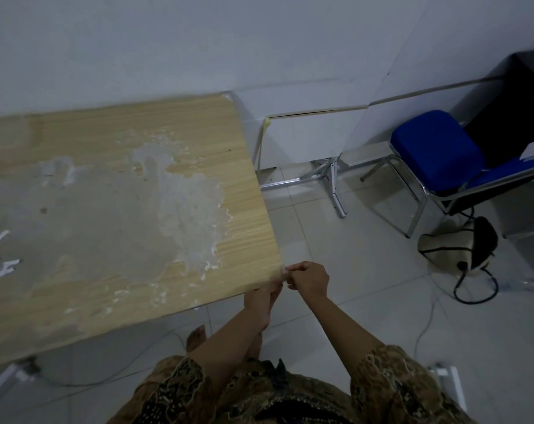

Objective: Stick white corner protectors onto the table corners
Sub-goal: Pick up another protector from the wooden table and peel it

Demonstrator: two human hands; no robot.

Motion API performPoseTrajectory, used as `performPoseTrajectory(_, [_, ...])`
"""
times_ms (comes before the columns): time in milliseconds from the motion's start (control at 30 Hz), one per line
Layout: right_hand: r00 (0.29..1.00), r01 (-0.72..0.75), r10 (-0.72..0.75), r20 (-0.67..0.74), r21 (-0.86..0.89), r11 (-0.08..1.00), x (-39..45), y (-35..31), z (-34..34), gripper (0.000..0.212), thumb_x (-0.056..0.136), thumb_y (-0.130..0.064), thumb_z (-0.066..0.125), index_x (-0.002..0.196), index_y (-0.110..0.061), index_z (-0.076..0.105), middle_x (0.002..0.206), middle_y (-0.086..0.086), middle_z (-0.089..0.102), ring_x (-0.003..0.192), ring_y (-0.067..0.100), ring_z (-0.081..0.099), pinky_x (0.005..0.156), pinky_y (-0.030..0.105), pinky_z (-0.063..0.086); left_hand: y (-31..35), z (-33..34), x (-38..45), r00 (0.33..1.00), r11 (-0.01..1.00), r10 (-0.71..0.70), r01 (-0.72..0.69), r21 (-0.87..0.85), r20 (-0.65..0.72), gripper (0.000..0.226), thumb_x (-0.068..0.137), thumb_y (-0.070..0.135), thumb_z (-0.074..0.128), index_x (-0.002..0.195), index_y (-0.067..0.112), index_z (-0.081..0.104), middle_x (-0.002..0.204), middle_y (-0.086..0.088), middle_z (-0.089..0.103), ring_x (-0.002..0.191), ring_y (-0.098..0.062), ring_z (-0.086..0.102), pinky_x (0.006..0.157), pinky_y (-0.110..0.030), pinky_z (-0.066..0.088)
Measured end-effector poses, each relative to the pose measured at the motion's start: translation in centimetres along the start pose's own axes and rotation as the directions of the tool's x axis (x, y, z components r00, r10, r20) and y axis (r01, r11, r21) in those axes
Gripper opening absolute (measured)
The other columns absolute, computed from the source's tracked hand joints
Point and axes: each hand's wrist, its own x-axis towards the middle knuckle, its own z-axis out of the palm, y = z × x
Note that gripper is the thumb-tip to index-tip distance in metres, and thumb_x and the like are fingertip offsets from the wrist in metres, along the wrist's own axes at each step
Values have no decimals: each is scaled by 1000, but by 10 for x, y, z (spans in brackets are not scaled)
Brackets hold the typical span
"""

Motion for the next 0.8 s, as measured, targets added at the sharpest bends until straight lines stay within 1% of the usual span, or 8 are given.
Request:
performPoseTrajectory(100, [1000,-12,12,8,-18,1000,3,-1,0,10,76,5,71,74,-4,74,73,13,72,59,19,68,51,21,57,1,2,-2,998,1000,12,-11,11,-65,22,79,1,72,98,-5,65,85,-10,67,75,-18,64,61,-22,55])
performPoseTrajectory(167, [1000,-7,8,16,-37,999,6,0,-1,11,76,6,69,80,-1,76,72,14,71,56,18,67,52,20,57,1,4,-4,989,992,50,-33,122,-138,25,85,6,67,106,-5,63,90,-9,65,78,-18,62,58,-20,51])
performPoseTrajectory(267, [997,-19,24,80,-67,998,10,5,-4,16,80,0,69,94,-1,75,83,16,73,59,19,68,57,21,59,-2,5,-6,978,977,95,-56,207,-185,26,81,8,72,101,-8,66,81,-8,66,71,-17,61,49,-16,49])
performPoseTrajectory(333, [991,-36,47,129,-81,996,10,7,-4,17,82,-8,72,97,0,75,88,17,74,67,23,71,65,28,61,-4,6,-4,977,969,106,-60,241,-185,27,78,9,75,97,-8,67,77,-6,65,75,-21,63,59,-22,51])
performPoseTrajectory(400, [992,35,-15,123,-168,985,10,10,-1,14,83,-12,71,91,-2,76,83,16,75,72,24,72,75,35,61,-3,7,-4,973,961,109,-51,272,-202,23,77,14,77,89,-3,67,74,-5,64,72,-20,60,59,-25,47])
performPoseTrajectory(533, [994,80,-61,86,-243,967,5,10,3,14,84,-16,69,86,-6,78,80,13,75,76,22,73,80,33,59,-4,5,1,972,968,101,-47,245,-211,30,76,18,78,97,-1,67,89,-10,68,80,-24,62,70,-31,50])
performPoseTrajectory(633, [992,-36,51,114,-131,991,8,7,0,15,81,-14,73,90,-2,77,81,16,74,75,24,71,81,35,60,-8,1,2,970,966,155,-110,235,-185,28,76,11,77,100,0,68,93,-12,68,85,-27,64,76,-30,50])
performPoseTrajectory(800, [989,-46,52,141,-47,998,8,8,-2,12,80,-14,74,86,-4,76,80,16,73,73,24,71,77,34,61,-4,-1,-2,984,977,136,-114,179,-114,38,79,2,73,113,-9,62,111,-18,66,98,-32,63,91,-39,52])
